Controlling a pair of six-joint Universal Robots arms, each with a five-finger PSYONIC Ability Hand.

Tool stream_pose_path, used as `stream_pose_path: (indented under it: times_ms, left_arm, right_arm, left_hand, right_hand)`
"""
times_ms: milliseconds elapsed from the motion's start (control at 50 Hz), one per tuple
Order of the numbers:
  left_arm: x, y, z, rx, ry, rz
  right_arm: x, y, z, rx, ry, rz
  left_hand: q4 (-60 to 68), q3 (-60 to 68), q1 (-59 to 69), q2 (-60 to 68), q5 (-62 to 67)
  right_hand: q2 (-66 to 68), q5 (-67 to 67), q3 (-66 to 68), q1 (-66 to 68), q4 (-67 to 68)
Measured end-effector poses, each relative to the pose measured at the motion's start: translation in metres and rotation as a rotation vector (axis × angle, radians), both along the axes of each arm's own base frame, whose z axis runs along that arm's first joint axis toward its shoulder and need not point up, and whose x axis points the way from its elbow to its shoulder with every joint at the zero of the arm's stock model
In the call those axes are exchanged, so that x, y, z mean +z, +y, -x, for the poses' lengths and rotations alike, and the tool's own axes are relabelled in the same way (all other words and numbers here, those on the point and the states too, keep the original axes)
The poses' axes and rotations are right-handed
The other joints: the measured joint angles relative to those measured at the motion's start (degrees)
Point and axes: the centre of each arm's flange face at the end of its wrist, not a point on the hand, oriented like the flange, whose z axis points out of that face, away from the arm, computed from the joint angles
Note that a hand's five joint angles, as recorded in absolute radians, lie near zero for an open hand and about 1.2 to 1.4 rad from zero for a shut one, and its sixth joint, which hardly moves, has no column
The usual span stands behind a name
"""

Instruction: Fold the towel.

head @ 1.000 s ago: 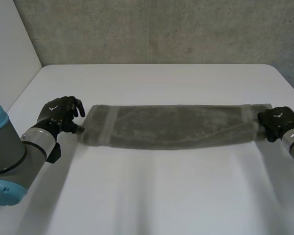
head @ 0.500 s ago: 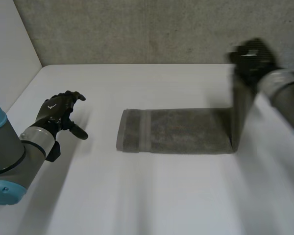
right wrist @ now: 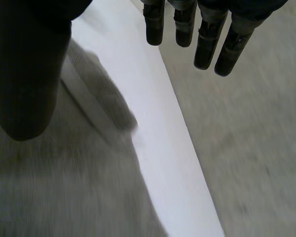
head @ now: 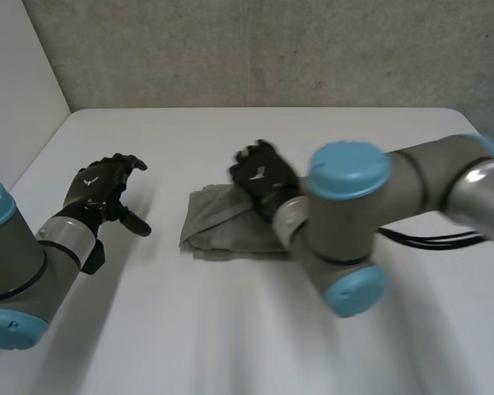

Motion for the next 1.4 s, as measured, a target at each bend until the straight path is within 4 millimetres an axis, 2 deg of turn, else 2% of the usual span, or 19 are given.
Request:
stream_pose_path:
  times_ms: [100, 220, 320, 420, 640, 860, 960, 1040, 1240, 1400]
  left_arm:
    - [-0.002, 0.000, 0.001, -0.003, -0.002, -0.006]
    - [-0.004, 0.001, 0.002, -0.006, -0.004, -0.010]
    - [-0.005, 0.003, 0.003, -0.013, -0.005, -0.013]
    - [-0.006, 0.007, 0.008, -0.031, -0.008, -0.018]
    - [-0.007, 0.017, 0.026, -0.095, -0.009, -0.016]
    - [-0.001, 0.015, 0.077, -0.227, 0.005, 0.025]
    - [-0.007, 0.009, 0.103, -0.276, -0.006, -0.003]
    - [-0.016, 0.003, 0.116, -0.294, -0.025, -0.039]
    - [-0.041, -0.022, 0.128, -0.246, -0.057, -0.071]
    - [-0.045, -0.043, 0.124, -0.157, -0.057, -0.043]
  right_arm:
    - [-0.001, -0.015, 0.053, -0.119, -0.032, -0.102]
    - [-0.020, -0.027, 0.110, -0.214, -0.093, -0.216]
    - [-0.037, -0.033, 0.134, -0.236, -0.133, -0.257]
    - [-0.050, -0.038, 0.147, -0.250, -0.180, -0.291]
    - [-0.062, -0.043, 0.151, -0.277, -0.263, -0.366]
    - [-0.064, -0.039, 0.148, -0.272, -0.265, -0.381]
    - [-0.065, -0.037, 0.147, -0.270, -0.260, -0.386]
    - [-0.066, -0.035, 0.147, -0.269, -0.255, -0.390]
    - [-0.067, -0.028, 0.143, -0.254, -0.245, -0.395]
    - [-0.071, -0.026, 0.142, -0.248, -0.237, -0.400]
  left_hand:
    - [0.00, 0.00, 0.00, -0.01, 0.00]
    - [0.00, 0.00, 0.00, -0.02, 0.00]
    - [0.00, 0.00, 0.00, -0.02, 0.00]
    - [0.00, 0.00, 0.00, -0.04, 0.00]
    - [0.00, 0.00, 0.00, -0.05, 0.00]
    - [0.00, 0.00, 0.00, -0.05, 0.13]
    - [0.00, 0.00, 0.00, -0.05, 0.12]
    - [0.00, 0.00, 0.00, -0.05, 0.12]
    - [0.00, 0.00, 0.00, -0.04, 0.13]
    - [0.00, 0.00, 0.00, -0.05, 0.13]
  right_hand:
    - [0.00, 0.00, -0.06, 0.00, -0.01]
    - [0.00, 0.00, -0.07, 0.00, -0.01]
    - [2.57, 3.37, 2.11, 2.97, 1.68]
    - [11.27, 12.61, 11.13, 10.84, 10.85]
    - [15.29, 16.77, 15.52, 15.94, 15.00]
    - [15.28, 16.93, 15.52, 16.10, 15.00]
    - [15.29, 16.93, 15.52, 16.10, 15.00]
    - [15.29, 16.94, 15.52, 16.11, 15.01]
    - [17.49, 18.27, 17.21, 17.96, 16.64]
    - [23.21, 23.61, 22.88, 23.27, 22.24]
